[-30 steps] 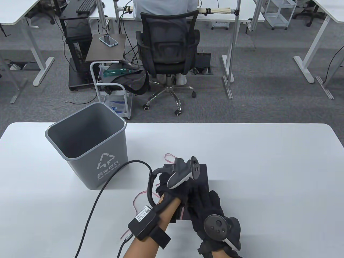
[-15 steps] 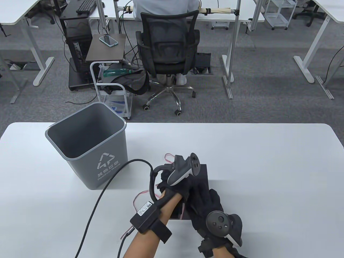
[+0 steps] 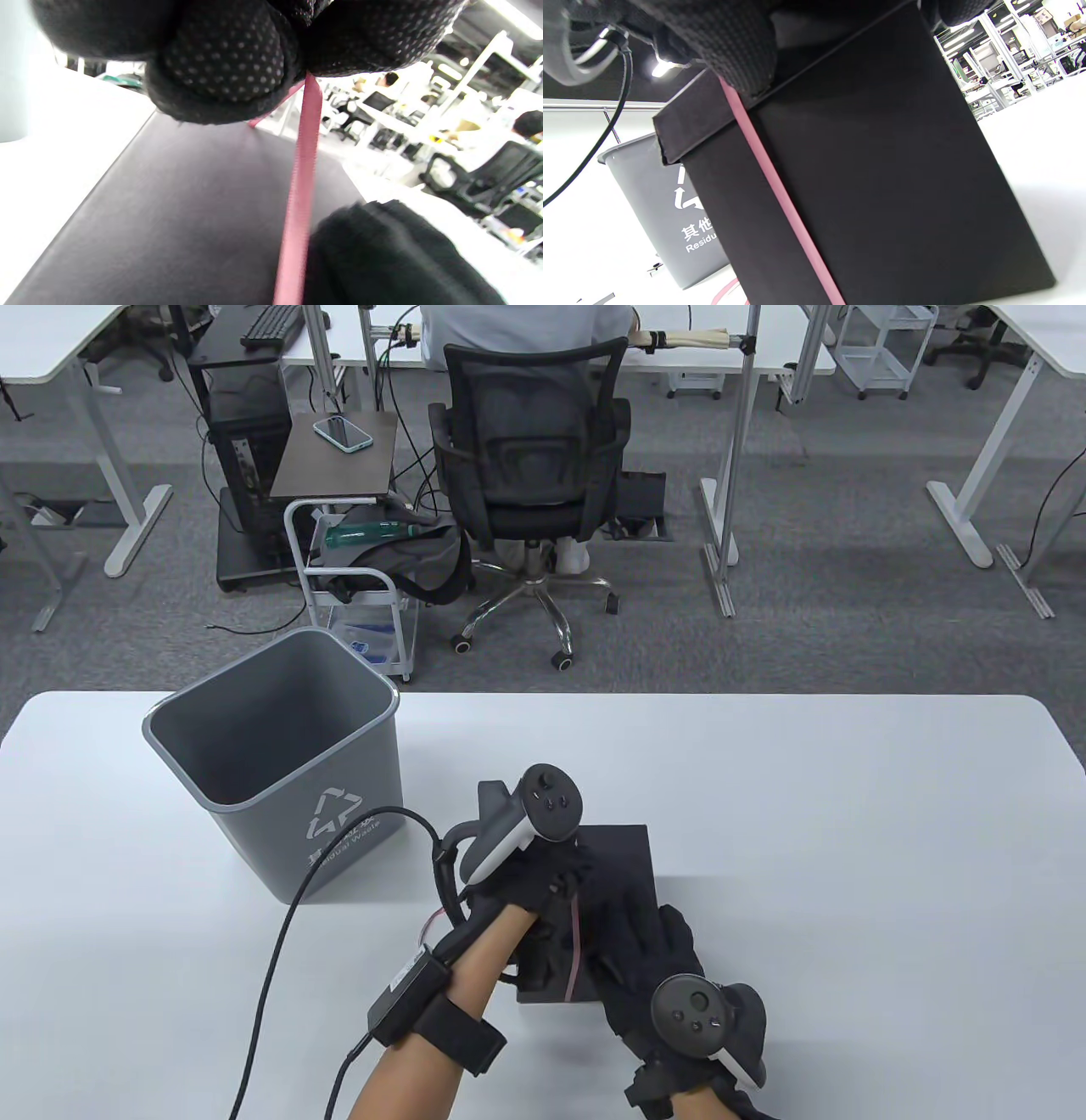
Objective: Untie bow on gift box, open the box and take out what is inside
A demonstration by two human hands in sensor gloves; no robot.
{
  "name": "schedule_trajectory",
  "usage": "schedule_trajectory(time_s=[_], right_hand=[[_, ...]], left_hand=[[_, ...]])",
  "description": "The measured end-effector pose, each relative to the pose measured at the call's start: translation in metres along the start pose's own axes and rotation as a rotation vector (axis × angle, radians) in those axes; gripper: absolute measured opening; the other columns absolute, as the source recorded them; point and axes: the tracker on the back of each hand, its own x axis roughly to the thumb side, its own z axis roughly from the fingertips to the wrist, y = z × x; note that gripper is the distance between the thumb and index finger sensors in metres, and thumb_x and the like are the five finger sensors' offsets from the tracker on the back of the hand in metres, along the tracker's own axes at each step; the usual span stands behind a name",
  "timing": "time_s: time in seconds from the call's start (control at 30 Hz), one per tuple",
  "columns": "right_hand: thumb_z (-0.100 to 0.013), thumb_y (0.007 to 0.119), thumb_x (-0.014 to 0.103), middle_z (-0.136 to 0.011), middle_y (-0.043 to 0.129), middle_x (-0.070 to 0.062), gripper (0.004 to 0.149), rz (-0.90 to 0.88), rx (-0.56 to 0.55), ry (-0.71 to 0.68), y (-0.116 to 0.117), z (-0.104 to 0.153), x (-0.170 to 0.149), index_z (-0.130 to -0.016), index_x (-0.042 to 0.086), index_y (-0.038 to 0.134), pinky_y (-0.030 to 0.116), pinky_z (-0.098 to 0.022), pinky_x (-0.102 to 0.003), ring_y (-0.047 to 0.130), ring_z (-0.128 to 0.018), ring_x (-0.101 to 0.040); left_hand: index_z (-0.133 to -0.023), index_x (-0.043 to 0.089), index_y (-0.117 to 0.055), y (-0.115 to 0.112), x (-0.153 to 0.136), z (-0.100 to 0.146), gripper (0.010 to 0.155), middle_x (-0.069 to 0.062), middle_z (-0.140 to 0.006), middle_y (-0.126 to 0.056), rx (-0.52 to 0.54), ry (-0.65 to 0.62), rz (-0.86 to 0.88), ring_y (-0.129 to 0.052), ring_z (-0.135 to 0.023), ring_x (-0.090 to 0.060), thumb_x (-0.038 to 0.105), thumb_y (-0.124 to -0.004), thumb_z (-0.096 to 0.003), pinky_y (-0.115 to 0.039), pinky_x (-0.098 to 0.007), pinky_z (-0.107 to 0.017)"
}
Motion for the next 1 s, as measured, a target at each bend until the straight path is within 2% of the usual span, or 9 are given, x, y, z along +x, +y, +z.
schedule_trajectory(time_s=[0.1, 0.2, 0.23, 0.37, 0.5, 0.6, 0.7, 0.9, 1.0], right_hand=[[-0.06, 0.079, 0.043, -0.123, 0.036, -0.01, 0.069, -0.012, 0.0, -0.002, 0.0, 0.0, -0.001, -0.118, 0.02, 0.05, 0.052, -0.072, -0.062, 0.048, -0.095, -0.061], [-0.06, 0.079, 0.043, -0.123, 0.036, -0.01, 0.07, -0.011, 0.004, -0.004, 0.0, 0.0, 0.0, -0.118, 0.02, 0.049, 0.052, -0.072, -0.062, 0.047, -0.095, -0.061], [-0.06, 0.079, 0.043, -0.123, 0.036, -0.01, 0.07, -0.01, 0.003, -0.002, 0.0, 0.0, 0.0, -0.118, 0.019, 0.049, 0.052, -0.072, -0.062, 0.048, -0.095, -0.061], [-0.06, 0.079, 0.043, -0.123, 0.036, -0.01, 0.07, -0.015, 0.002, 0.001, 0.0, 0.0, 0.0, -0.118, 0.019, 0.049, 0.052, -0.072, -0.062, 0.047, -0.095, -0.061], [-0.06, 0.078, 0.043, -0.123, 0.036, -0.01, 0.07, -0.007, 0.003, -0.006, 0.001, 0.001, 0.001, -0.118, 0.019, 0.049, 0.052, -0.072, -0.061, 0.047, -0.095, -0.061], [-0.06, 0.078, 0.043, -0.123, 0.036, -0.01, 0.069, -0.009, 0.003, -0.004, 0.001, 0.001, 0.001, -0.118, 0.019, 0.049, 0.052, -0.072, -0.061, 0.047, -0.095, -0.061], [-0.06, 0.078, 0.043, -0.123, 0.036, -0.01, 0.069, -0.012, 0.003, -0.003, 0.001, 0.001, 0.001, -0.118, 0.019, 0.049, 0.052, -0.072, -0.061, 0.047, -0.095, -0.061], [-0.06, 0.078, 0.043, -0.123, 0.035, -0.01, 0.069, -0.016, 0.003, 0.001, 0.002, 0.0, 0.0, -0.118, 0.019, 0.049, 0.052, -0.072, -0.061, 0.047, -0.095, -0.06], [-0.06, 0.078, 0.043, -0.123, 0.035, -0.01, 0.069, -0.015, 0.003, 0.001, 0.002, 0.0, 0.0, -0.119, 0.019, 0.049, 0.052, -0.072, -0.061, 0.047, -0.095, -0.06]], left_hand=[[-0.081, 0.011, -0.089, 0.023, 0.001, 0.011, 0.044, -0.012, -0.059, -0.098, 0.003, -0.006, 0.02, -0.104, -0.027, -0.014, 0.043, -0.081, -0.0526, -0.09, -0.03, -0.024], [-0.082, 0.011, -0.089, 0.049, -0.002, 0.026, 0.044, -0.012, -0.059, -0.098, 0.053, -0.015, 0.033, -0.104, -0.027, -0.014, 0.043, -0.081, -0.0526, -0.09, -0.03, -0.024], [-0.081, 0.011, -0.089, 0.055, -0.005, 0.03, 0.044, -0.012, -0.058, -0.098, 0.095, -0.017, 0.051, -0.104, -0.027, -0.015, 0.043, -0.082, -0.0523, -0.09, -0.031, -0.024], [-0.081, 0.011, -0.089, 0.068, -0.019, 0.036, 0.043, -0.012, -0.059, -0.098, 0.145, -0.037, 0.089, -0.104, -0.027, -0.014, 0.043, -0.081, -0.0524, -0.09, -0.031, -0.024], [-0.085, 0.012, -0.086, 0.069, -0.035, 0.041, 0.043, -0.012, -0.063, -0.096, 0.069, -0.049, 0.08, -0.104, -0.032, -0.016, 0.042, -0.08, -0.0544, -0.09, -0.032, -0.027], [-0.087, 0.012, -0.085, 0.071, -0.045, 0.051, 0.043, -0.013, -0.067, -0.096, 0.113, -0.013, -0.038, -0.105, -0.036, -0.019, 0.041, -0.08, -0.0553, -0.09, -0.034, -0.03], [-0.089, 0.014, -0.083, 0.07, -0.06, 0.059, 0.043, -0.012, -0.071, -0.095, 0.11, 0.015, -0.141, -0.105, -0.04, -0.02, 0.04, -0.079, -0.0564, -0.09, -0.035, -0.033], [-0.09, 0.014, -0.083, 0.05, -0.111, 0.064, 0.042, -0.013, -0.072, -0.095, 0.206, 0.085, -0.202, -0.106, -0.041, -0.021, 0.04, -0.079, -0.0567, -0.09, -0.035, -0.034], [-0.091, 0.014, -0.082, 0.034, -0.133, 0.065, 0.042, -0.012, -0.073, -0.095, 0.121, 0.117, -0.228, -0.106, -0.043, -0.022, 0.04, -0.078, -0.0576, -0.09, -0.035, -0.035]])
